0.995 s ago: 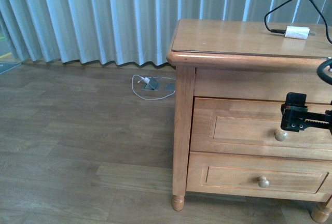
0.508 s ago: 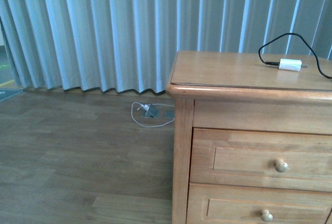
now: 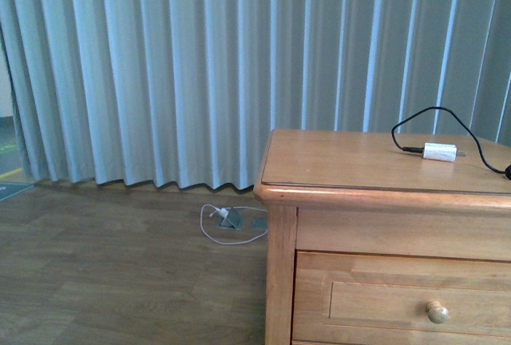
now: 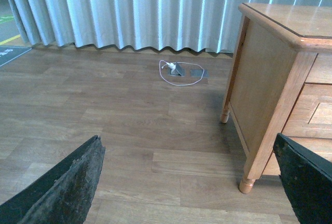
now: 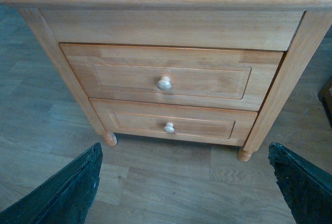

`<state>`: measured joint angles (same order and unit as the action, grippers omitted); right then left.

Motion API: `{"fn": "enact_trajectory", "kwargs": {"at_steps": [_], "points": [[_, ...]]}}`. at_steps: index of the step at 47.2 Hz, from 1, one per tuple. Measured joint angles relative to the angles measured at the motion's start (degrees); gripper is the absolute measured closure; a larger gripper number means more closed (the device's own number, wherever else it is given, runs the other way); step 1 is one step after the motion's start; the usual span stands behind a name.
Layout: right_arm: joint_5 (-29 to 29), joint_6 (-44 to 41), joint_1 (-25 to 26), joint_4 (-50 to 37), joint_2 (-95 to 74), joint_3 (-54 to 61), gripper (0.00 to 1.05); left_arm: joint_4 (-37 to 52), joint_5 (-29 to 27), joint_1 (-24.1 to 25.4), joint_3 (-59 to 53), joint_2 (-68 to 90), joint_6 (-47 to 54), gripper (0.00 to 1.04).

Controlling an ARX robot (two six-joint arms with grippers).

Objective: Place pink marker in drawer with both arms

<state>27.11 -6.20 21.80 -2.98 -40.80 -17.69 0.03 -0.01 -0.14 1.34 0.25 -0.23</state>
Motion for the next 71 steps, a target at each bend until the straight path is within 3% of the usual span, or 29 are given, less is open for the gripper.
{"fn": "enact_trajectory", "kwargs": {"at_steps": [2, 5, 10, 30, 34, 38, 43, 71], "points": [[-0.87, 0.44, -0.17, -1.49, 0.07, 0.52, 0.10, 0.00, 0.00, 0.00, 0.00, 0.00, 0.00, 0.06], [-6.67, 2.84, -1.86, -13.57, 1.03, 5.11, 0.20, 0.00, 0.00, 0.00, 0.00, 0.00, 0.00, 0.06], [-10.91, 4.57, -4.55, -23.87, 4.00, 9.79, 0.36, 0.00, 0.00, 0.00, 0.00, 0.00, -0.02, 0.06], [-19.45, 5.55, -13.66, -18.60, 15.74, 14.38, 1.04, 0.00, 0.00, 0.00, 0.00, 0.00, -0.02, 0.06], [-20.44, 5.64, -14.75, -17.33, 17.46, 14.88, 1.03, 0.00, 0.00, 0.00, 0.00, 0.00, 0.00, 0.06], [-26.10, 5.64, -18.84, -15.63, 19.56, 15.37, 1.03, 0.00, 0.00, 0.00, 0.00, 0.00, -0.02, 0.06], [-26.64, 5.64, -21.44, -16.04, 21.64, 17.16, 1.03, 0.00, 0.02, 0.00, 0.00, 0.00, -0.02, 0.06], [-27.06, 5.64, -21.62, -4.66, 32.96, 17.35, 1.03, 0.00, 0.00, 0.00, 0.00, 0.00, 0.00, 0.06]]}}
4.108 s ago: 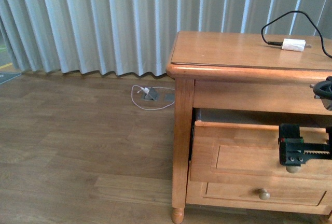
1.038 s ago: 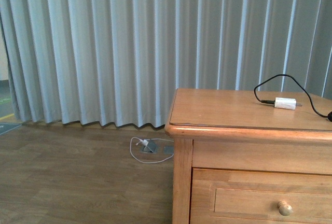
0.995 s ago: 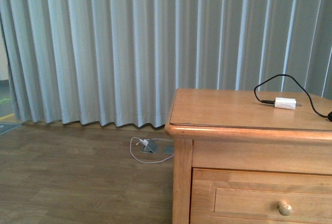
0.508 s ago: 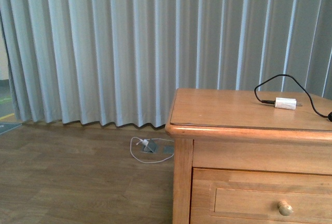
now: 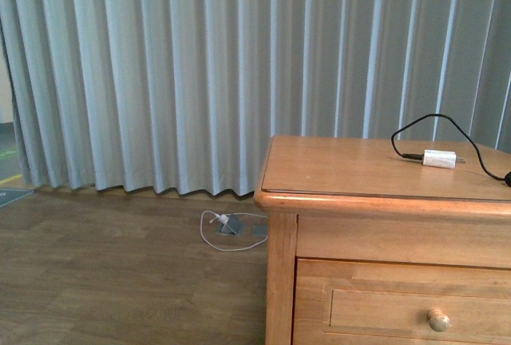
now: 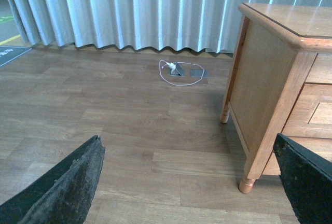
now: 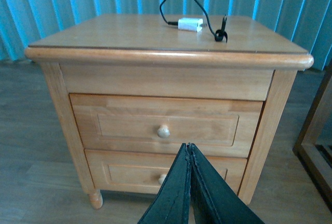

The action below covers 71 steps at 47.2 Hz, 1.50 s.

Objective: Place pink marker in drawer with both arms

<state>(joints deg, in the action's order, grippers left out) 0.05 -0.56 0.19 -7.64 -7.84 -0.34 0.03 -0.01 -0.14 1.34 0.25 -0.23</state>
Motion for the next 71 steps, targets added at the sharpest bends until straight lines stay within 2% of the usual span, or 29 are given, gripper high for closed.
{"fn": "enact_trajectory", "kwargs": {"at_steps": [3, 29, 37, 44, 56, 71], "points": [[0.00, 0.00, -0.02, 6.99, 5.53, 0.00, 1.03, 0.00, -0.07, 0.00, 0.00, 0.00, -0.02, 0.06], [0.00, -0.04, -0.02, 7.56, 7.58, 0.00, 1.03, 0.00, 0.00, 0.00, 0.00, 0.00, 0.00, 0.06], [0.00, -0.02, -0.02, 7.56, 7.58, 0.00, 0.78, 0.00, 0.00, 0.00, 0.00, 0.00, -0.02, 0.06], [0.00, -0.02, -0.02, 7.56, 7.58, 0.02, 0.47, 0.00, 0.00, 0.00, 0.00, 0.00, -0.02, 0.06], [0.00, -0.02, -0.02, 7.56, 7.58, 0.02, 0.07, 0.00, 0.00, 0.00, 0.00, 0.00, 0.00, 0.06], [0.00, 0.04, -0.02, 7.56, 7.58, 0.00, 0.08, 0.00, 0.00, 0.00, 0.00, 0.00, -0.02, 0.06]]}}
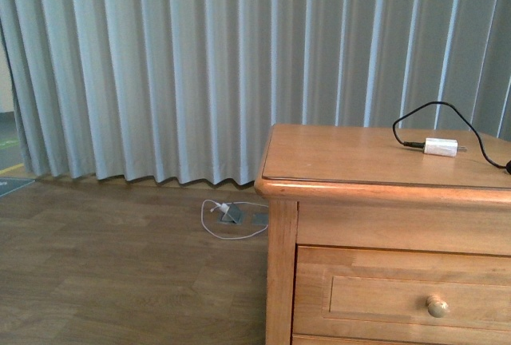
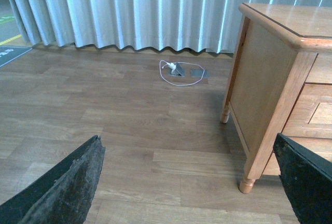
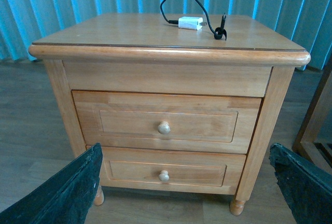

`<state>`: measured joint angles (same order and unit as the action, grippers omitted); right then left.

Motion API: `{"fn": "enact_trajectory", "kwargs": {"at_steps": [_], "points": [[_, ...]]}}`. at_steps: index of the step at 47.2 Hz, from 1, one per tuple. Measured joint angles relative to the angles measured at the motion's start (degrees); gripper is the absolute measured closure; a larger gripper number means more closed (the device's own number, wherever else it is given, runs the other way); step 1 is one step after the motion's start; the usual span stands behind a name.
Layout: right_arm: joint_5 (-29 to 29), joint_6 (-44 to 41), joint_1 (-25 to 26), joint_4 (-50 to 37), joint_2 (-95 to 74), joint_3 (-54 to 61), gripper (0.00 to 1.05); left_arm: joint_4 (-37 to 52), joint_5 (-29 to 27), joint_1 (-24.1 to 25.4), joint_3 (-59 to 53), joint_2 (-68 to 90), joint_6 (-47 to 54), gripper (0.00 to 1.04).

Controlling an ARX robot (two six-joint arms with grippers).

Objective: Place pink marker in drawer with both arms

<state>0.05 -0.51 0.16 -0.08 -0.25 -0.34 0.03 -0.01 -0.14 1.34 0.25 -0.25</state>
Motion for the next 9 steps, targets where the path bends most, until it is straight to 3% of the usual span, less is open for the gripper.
{"fn": "enact_trajectory", "kwargs": {"at_steps": [9], "points": [[0.00, 0.00, 0.00, 0.00, 0.00, 0.00, 0.08, 0.00, 0.00, 0.00, 0.00, 0.00, 0.02, 0.06]]}}
